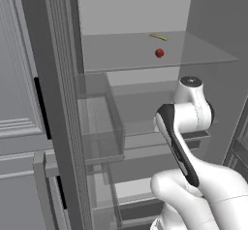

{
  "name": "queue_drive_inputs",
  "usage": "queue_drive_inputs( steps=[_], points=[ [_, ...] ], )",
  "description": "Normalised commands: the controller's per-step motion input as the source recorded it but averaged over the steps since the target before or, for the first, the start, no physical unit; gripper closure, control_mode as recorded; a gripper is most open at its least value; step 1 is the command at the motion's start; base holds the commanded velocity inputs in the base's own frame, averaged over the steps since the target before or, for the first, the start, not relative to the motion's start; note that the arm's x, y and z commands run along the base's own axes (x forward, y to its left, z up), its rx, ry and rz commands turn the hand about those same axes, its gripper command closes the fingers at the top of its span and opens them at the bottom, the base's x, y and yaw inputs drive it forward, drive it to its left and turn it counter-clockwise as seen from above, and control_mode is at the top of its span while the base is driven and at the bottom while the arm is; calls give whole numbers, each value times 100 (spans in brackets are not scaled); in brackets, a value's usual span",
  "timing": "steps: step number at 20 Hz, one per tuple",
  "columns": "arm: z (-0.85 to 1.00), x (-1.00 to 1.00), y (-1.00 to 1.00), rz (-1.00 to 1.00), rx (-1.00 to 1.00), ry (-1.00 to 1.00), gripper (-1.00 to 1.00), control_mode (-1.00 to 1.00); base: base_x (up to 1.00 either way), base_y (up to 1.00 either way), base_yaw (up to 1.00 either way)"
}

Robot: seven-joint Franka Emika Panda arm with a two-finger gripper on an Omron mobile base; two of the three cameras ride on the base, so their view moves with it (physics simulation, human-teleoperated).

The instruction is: Take the strawberry from the fridge and place it on top of the pancake, located on the dining counter.

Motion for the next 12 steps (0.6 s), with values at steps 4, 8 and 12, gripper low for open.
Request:
queue_drive_inputs(
  steps=[4, 8, 12],
  points=[
    [0, 0, 0, 0, 0, 0, -100, 100, 19, 0, 0],
    [0, 0, 0, 0, 0, 0, -100, -100, 0, 0, 0],
    [1, 2, 2, 0, 0, -3, -100, -100, 0, 0, 0]
  ],
)
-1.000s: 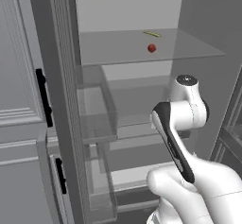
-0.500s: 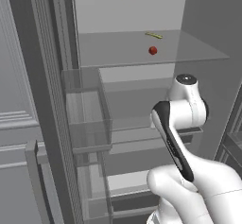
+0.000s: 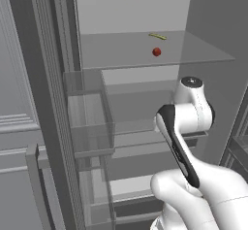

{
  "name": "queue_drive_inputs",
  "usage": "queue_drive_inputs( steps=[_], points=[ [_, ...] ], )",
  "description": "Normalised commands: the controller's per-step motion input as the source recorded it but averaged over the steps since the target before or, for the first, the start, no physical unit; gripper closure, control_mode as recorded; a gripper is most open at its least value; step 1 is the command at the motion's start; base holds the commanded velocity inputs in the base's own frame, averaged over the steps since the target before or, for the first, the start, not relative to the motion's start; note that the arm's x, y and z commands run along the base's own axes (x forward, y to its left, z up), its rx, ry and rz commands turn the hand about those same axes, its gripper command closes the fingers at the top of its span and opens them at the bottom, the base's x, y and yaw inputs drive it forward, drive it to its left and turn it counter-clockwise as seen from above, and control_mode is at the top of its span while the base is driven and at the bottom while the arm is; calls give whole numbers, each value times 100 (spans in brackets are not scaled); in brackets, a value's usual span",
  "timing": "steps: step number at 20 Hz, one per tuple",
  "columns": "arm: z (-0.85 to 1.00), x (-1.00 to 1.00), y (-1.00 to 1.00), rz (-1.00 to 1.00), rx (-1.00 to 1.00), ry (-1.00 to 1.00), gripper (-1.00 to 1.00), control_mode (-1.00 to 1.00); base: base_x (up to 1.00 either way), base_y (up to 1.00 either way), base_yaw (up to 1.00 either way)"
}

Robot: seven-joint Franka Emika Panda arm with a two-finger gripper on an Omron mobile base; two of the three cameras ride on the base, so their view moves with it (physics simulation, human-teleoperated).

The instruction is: Take the strawberry from the fridge and place it on top of the pancake, located on the dining counter.

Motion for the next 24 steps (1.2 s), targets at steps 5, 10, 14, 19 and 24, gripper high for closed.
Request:
queue_drive_inputs(
  steps=[5, 10, 14, 19, 24],
  points=[
    [56, 1, -1, -1, -1, -46, -100, -100, 0, 0, 0],
    [82, 5, -3, 0, 14, -64, -100, -100, 0, 0, 0],
    [99, 12, 20, -1, 8, -45, -100, -100, 0, 0, 0],
    [88, -2, -2, -2, -4, -17, -100, -100, 0, 0, 0],
    [68, -3, 4, -1, -7, -18, -100, -100, 0, 0, 0]
  ],
)
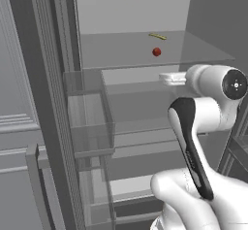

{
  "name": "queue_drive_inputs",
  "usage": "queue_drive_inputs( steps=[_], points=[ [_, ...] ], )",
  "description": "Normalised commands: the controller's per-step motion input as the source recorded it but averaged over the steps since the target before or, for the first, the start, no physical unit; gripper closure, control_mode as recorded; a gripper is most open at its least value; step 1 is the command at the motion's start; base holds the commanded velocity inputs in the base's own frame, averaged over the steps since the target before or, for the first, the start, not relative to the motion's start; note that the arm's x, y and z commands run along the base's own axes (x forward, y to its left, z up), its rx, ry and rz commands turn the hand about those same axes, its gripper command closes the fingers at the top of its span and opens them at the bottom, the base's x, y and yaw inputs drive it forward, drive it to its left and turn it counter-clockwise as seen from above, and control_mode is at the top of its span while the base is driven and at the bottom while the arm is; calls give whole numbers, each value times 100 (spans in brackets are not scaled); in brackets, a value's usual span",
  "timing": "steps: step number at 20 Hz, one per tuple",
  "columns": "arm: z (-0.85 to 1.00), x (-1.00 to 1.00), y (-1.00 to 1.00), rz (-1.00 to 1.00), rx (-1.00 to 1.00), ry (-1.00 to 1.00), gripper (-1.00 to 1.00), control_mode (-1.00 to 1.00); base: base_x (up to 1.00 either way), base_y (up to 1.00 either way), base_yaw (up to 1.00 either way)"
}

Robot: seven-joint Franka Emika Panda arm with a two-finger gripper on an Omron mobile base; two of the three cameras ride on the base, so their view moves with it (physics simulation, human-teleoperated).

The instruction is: Take the strawberry from the fridge and place it on top of the pancake, located on the dining counter.

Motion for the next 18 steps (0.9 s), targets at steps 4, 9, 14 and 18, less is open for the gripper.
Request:
queue_drive_inputs(
  steps=[4, 9, 14, 18],
  points=[
    [67, 7, 0, 1, -4, -1, -100, -100, 0, 0, 0],
    [4, 30, 0, 0, -2, -3, -100, -100, 0, 0, 0],
    [3, 70, 0, -3, -1, 1, -100, -100, 0, 0, 0],
    [0, 100, 0, -1, 0, 11, -100, -100, 0, 0, 0]
  ],
)
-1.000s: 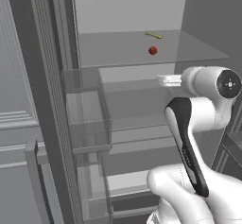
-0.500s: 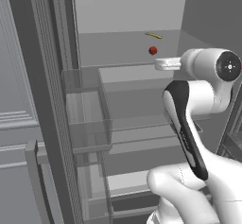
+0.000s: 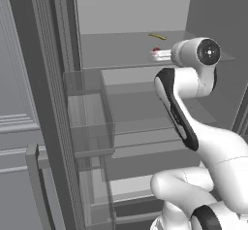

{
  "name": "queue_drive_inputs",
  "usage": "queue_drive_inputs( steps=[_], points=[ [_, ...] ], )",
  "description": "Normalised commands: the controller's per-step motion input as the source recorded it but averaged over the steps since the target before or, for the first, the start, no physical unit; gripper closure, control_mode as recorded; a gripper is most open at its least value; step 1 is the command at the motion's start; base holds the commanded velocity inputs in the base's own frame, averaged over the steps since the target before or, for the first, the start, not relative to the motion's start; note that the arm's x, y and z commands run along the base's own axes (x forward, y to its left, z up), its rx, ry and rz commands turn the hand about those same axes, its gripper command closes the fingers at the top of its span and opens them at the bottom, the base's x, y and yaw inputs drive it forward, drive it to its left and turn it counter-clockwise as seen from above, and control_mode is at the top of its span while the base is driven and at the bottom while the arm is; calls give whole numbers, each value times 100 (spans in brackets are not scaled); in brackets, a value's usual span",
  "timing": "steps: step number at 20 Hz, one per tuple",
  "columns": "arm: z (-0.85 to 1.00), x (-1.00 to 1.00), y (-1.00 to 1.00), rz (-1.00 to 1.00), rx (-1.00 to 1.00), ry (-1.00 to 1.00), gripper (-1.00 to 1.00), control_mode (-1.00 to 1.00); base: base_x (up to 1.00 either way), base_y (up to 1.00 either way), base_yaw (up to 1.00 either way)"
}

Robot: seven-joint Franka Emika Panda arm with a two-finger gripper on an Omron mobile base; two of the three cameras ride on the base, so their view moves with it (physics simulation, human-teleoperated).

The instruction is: Take the strawberry from the fridge and place it on top of the pancake, located on the dining counter.

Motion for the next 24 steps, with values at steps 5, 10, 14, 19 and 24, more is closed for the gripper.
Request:
queue_drive_inputs(
  steps=[5, 10, 14, 19, 24],
  points=[
    [12, 87, -2, 0, 4, 4, -100, -100, 0, 0, 0],
    [0, 53, 0, 1, 1, 8, -100, -100, 0, 0, 0],
    [-19, 18, 0, 0, 0, 2, -100, -100, 0, 0, 0],
    [-28, 30, 0, 0, 0, 23, -100, -100, 0, 0, 0],
    [-15, 24, -1, 0, 0, 17, -100, -100, 0, 0, 0]
  ],
)
